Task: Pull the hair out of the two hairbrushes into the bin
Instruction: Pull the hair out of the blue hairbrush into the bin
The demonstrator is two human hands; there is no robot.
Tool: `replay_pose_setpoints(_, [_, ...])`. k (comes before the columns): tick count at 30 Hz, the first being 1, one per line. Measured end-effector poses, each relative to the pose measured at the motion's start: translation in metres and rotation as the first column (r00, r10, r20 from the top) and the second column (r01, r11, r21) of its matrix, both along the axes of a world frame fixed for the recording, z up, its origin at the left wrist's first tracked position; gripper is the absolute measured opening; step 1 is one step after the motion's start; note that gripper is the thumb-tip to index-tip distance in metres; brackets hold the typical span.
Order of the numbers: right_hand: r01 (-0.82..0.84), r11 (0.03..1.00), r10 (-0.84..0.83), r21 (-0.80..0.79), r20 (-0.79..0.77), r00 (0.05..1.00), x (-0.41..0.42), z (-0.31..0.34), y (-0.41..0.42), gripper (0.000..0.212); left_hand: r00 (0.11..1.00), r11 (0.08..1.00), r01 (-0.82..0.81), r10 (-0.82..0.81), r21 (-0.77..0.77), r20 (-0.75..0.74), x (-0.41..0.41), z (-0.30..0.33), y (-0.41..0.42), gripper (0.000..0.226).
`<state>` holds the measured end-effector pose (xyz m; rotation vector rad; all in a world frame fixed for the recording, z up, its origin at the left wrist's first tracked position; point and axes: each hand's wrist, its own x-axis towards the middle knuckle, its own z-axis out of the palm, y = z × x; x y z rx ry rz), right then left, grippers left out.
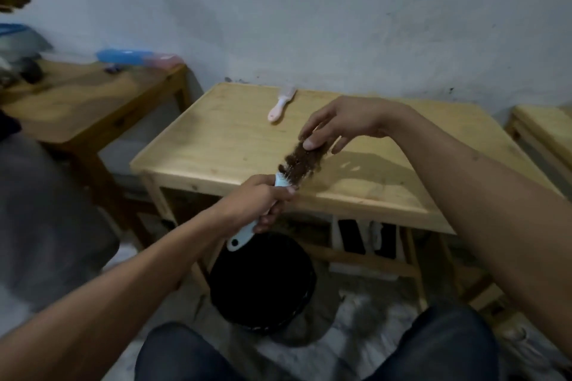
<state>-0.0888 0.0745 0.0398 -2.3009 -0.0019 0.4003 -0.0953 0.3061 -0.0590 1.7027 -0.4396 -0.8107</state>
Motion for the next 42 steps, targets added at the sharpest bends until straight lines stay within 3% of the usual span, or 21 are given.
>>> replay_pose_setpoints(6, [-0.177,0.974,0.182,-0.138,0.02,0.983,-0.021,-0.018,0.064,0.022,0.991,0.991,0.095,-0.103,0.093,0.084,-0.023,-0.017,0.075,0.008])
replay_pose_setpoints(12, [-0.18,0.905,0.246,-0.385,0.13,0.96,-0.037,-0.058,0.102,0.018,0.97,0.954,0.104,-0.16,0.281,0.185,-0.031,-0.053,0.109,0.044])
replay_pose_setpoints(18, [-0.174,0.841,0.293,-0.512,0.16,0.943,-0.055,-0.111,0.12,0.016,0.956,0.934,0.12,-0.199,0.335,0.213,-0.037,-0.091,0.121,0.05])
replay_pose_setpoints(22, [-0.031,0.962,0.058,-0.272,0.09,0.994,-0.063,-0.157,0.113,0.01,0.941,0.89,0.067,-0.207,0.451,0.269,-0.038,-0.121,0.121,0.051])
replay_pose_setpoints(26, [0.199,0.978,-0.201,-0.057,-0.023,0.979,-0.054,-0.201,0.101,0.01,0.93,0.87,0.025,-0.2,0.492,0.307,-0.031,-0.15,0.126,0.058])
replay_pose_setpoints(31, [0.472,0.871,-0.449,0.137,-0.173,0.877,-0.039,-0.227,0.098,0.013,0.919,0.827,-0.085,-0.15,0.556,0.365,-0.018,-0.168,0.129,0.053])
replay_pose_setpoints(38, [0.735,0.66,-0.683,0.153,-0.285,0.672,-0.007,-0.245,0.078,0.021,0.908,0.677,-0.201,-0.143,0.708,0.394,0.003,-0.18,0.145,0.048])
replay_pose_setpoints(42, [0.747,0.643,-0.704,0.171,-0.252,0.664,-0.005,-0.248,0.073,0.014,0.92,0.615,-0.302,-0.011,0.728,0.391,0.011,-0.185,0.16,0.049])
